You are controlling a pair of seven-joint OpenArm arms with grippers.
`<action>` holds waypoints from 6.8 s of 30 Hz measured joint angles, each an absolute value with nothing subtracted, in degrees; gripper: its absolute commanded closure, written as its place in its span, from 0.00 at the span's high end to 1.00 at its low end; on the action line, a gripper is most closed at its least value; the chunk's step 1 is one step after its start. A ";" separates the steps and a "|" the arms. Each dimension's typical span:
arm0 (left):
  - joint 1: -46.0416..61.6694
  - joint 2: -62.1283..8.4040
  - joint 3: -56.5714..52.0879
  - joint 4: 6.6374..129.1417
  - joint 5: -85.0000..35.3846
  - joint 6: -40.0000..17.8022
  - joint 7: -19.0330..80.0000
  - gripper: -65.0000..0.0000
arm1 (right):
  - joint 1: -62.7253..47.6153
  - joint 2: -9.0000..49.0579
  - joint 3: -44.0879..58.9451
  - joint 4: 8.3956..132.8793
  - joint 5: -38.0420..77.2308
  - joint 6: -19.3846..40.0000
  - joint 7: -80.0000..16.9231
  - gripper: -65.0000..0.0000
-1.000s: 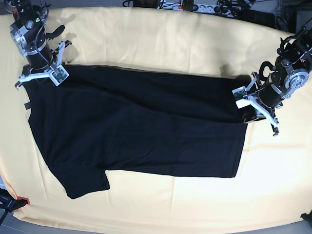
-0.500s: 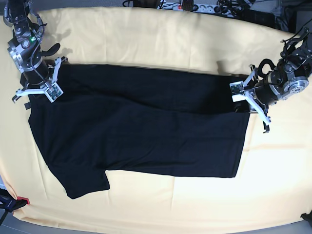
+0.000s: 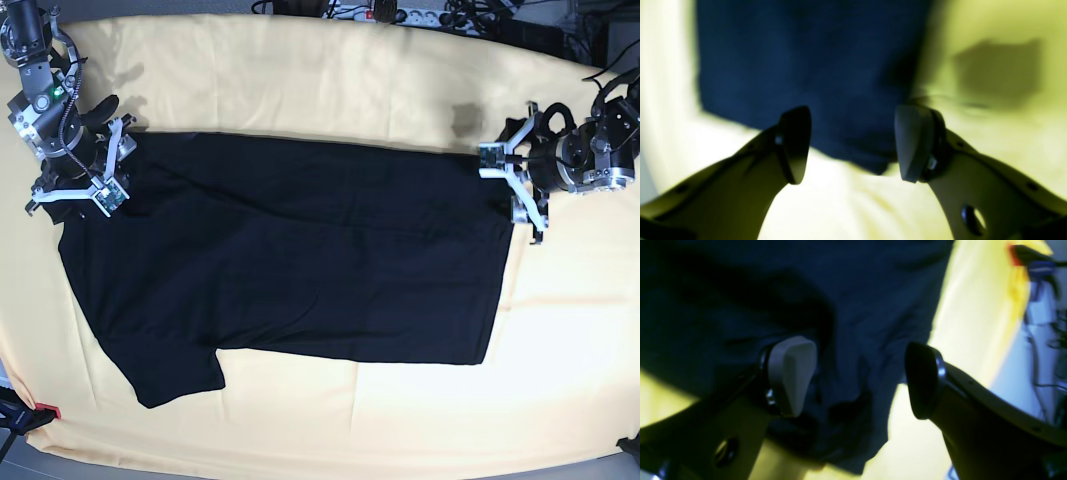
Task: Fold the T-shirt properly
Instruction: 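Drag the shirt toward the robot with both grippers, then pull the shirt further toward the robot, then open both grippers, then move both grippers down along the shirt sides to the hem corners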
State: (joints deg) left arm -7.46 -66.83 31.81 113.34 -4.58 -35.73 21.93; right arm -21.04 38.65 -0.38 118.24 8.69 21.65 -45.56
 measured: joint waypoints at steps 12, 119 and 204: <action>-5.56 -70.13 31.81 113.95 -7.94 -40.14 21.89 0.62 | -28.03 38.89 -0.47 118.65 13.58 28.32 -49.39 0.72; -2.70 -80.82 31.70 130.96 -45.36 -39.75 55.31 0.57 | -51.57 46.02 -0.36 131.28 1.15 14.98 -59.02 0.62; -25.58 -28.38 1.50 52.40 -57.23 -27.83 54.19 0.00 | -9.15 35.81 7.09 101.23 18.65 17.58 -42.15 0.62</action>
State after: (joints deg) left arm -25.58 -28.38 1.50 52.40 -57.23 -27.83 54.19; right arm -9.15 35.81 7.09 101.23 18.65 17.58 -42.15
